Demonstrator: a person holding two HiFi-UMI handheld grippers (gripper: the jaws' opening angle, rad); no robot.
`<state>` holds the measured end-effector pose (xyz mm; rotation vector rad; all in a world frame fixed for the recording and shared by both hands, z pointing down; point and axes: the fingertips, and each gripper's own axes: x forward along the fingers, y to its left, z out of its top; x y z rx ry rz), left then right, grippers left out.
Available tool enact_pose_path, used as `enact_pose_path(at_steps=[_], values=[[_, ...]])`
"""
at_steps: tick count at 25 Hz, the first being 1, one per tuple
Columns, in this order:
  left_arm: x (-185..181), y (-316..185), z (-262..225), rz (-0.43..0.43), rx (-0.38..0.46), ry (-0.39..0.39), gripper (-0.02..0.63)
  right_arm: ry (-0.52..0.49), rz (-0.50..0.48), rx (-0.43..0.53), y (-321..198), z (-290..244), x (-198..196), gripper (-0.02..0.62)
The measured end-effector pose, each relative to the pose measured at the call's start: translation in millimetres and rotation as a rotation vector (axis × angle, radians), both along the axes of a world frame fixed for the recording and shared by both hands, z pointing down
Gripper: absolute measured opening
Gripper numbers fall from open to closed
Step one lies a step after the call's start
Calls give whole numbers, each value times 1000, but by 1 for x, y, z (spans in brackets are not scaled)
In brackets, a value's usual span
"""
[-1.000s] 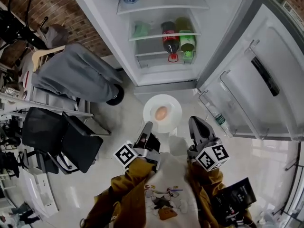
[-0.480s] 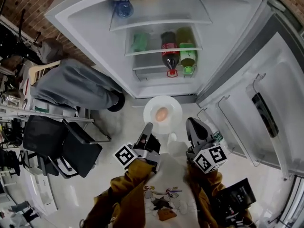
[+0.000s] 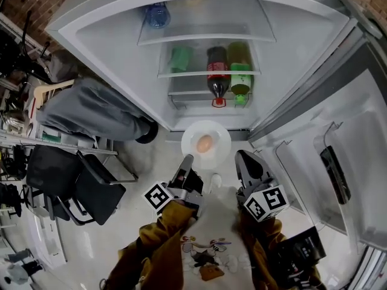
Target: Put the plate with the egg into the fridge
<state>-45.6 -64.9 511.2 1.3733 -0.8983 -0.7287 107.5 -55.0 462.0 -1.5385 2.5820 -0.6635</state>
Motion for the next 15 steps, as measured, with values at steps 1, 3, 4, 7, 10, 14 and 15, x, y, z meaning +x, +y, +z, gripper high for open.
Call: enact_pose_path(at_steps=[1,3,4,7,10,14,15], values=[[1,-2,-1,1,1,0,18,-1,1,0,-1,0,1,6],[4,-5,-3,4,6,0,18,-2,6,3,-4,-1,3,6],[4,-7,-4,5,8,1,18,-1,9,5,-5,-1,4,6],[3,-10,-7,5,5,2,18,-3,19,1,-8,-2,3,6],[0,-16,-9,15,-1,-1,18,-13,37,-1,-12,-4,2,6],[-5,-21,-13,29,-13,-3,18,-53,70,-18,-17,-4,-1,6],[-7,-22,-15,31,-13,-7,18,-73,76,-15,-18,-6,-3,6]])
